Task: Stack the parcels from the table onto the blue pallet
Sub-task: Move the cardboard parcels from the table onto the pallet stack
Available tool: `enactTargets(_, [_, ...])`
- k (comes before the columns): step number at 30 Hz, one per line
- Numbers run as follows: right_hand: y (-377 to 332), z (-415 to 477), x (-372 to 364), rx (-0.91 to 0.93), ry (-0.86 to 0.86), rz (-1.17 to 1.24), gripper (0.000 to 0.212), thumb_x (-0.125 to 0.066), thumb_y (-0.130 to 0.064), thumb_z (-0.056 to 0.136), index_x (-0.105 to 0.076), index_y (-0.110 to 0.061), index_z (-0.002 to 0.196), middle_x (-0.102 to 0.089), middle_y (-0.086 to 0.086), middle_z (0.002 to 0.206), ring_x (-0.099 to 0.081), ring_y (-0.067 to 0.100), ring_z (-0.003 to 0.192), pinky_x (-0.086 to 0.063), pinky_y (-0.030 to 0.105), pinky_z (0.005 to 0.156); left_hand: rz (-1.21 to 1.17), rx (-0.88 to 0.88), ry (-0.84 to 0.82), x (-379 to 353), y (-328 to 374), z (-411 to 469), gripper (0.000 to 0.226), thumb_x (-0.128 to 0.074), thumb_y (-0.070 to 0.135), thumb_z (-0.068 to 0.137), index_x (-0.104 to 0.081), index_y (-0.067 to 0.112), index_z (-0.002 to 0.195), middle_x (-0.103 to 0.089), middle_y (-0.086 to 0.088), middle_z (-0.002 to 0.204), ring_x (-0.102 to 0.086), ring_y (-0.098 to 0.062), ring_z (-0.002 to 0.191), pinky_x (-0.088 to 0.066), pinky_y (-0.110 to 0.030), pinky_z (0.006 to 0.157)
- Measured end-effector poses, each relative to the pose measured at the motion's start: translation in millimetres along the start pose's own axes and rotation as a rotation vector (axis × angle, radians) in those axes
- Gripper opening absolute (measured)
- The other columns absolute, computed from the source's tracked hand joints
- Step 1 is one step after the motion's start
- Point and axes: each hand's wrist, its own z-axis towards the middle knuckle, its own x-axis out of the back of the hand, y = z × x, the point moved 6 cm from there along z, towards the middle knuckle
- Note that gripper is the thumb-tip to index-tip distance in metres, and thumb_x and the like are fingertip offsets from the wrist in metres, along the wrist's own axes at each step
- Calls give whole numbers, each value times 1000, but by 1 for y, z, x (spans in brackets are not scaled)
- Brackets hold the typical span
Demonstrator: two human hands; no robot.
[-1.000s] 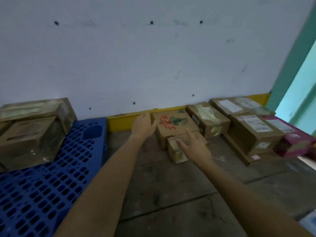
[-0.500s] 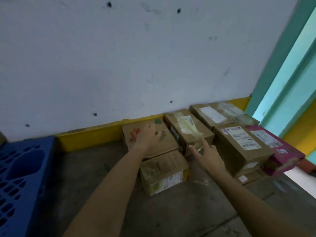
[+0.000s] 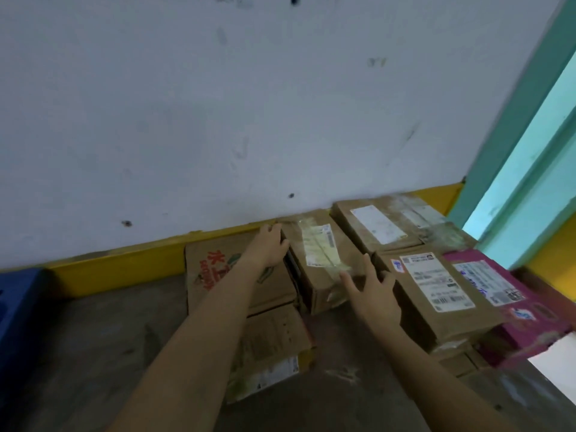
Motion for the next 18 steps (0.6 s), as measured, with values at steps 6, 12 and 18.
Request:
enactTargets(6, [20, 16, -18, -14, -57, 9, 75, -37, -66, 85, -3, -40, 146, -14, 14, 152, -42, 36, 128, -45, 48, 95, -17, 27, -57, -12, 11, 30, 58, -35, 31, 100, -9, 18, 150, 2, -11, 157, -12, -31, 143, -22, -41, 114])
enactTargets(12, [28, 25, -31, -58, -126, 42, 74, -36, -64, 87, -1, -39, 147, -14, 15, 152, -35, 36, 133, -41, 51, 100, -28, 47, -99, -25, 7, 48, 56, -35, 34, 99, -11, 28, 150, 11, -9, 157, -3, -33, 144, -16, -44, 116])
enactTargets(18, [27, 26, -31, -17, -110, 48, 75, -37, -63, 87, 0, -39, 147, -17, 12, 153, -34, 33, 135, -40, 49, 99, -9, 79, -91, -37, 1, 63, 54, -35, 35, 99, -15, 27, 149, 13, -11, 156, -2, -36, 144, -17, -44, 115])
